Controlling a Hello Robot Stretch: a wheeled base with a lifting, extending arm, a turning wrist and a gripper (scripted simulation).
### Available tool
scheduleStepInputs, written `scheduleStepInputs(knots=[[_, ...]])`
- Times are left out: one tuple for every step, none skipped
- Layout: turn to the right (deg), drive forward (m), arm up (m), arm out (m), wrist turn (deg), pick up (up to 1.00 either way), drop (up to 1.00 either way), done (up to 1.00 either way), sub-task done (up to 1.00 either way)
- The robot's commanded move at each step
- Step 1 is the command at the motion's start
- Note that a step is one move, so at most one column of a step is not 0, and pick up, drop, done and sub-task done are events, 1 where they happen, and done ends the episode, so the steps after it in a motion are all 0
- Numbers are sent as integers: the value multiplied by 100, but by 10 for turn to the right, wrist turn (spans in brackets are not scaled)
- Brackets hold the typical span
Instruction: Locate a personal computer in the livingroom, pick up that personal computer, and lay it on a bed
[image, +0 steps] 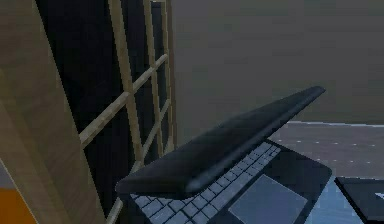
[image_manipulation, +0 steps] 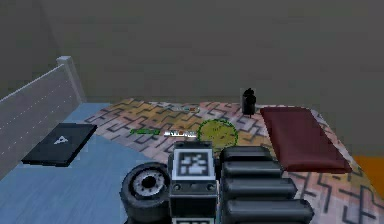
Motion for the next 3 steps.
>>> scheduleStepInputs(knots=[[0,0,0,38,0,0,0,0,0],[0,0,0,0,450,0,0,0,0],[0,0,0,0,450,0,0,0,0]])
